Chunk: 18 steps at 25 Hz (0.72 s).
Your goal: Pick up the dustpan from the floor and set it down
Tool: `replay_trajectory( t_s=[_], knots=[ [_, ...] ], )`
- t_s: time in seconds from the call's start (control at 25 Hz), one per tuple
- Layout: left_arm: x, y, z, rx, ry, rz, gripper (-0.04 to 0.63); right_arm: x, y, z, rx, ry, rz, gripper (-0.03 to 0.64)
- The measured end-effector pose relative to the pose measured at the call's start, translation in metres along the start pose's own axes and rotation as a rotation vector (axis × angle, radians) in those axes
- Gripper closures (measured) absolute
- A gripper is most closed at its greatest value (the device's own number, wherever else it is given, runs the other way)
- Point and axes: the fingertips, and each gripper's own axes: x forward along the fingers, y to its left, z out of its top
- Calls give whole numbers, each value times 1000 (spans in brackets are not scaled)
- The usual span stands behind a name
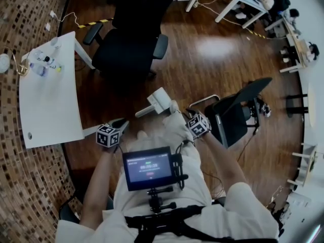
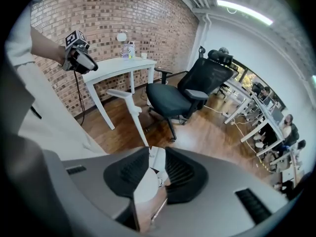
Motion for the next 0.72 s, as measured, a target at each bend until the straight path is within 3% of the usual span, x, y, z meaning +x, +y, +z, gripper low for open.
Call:
replay_trajectory(
  t_s=[0.4, 0.72],
  knots=[
    [7, -23, -11, 40, 36, -37, 538, -7, 25, 2, 26, -17, -27, 491],
    [22, -42, -10, 78, 52, -43, 538, -13, 35, -2, -16, -3, -58, 491]
  ],
)
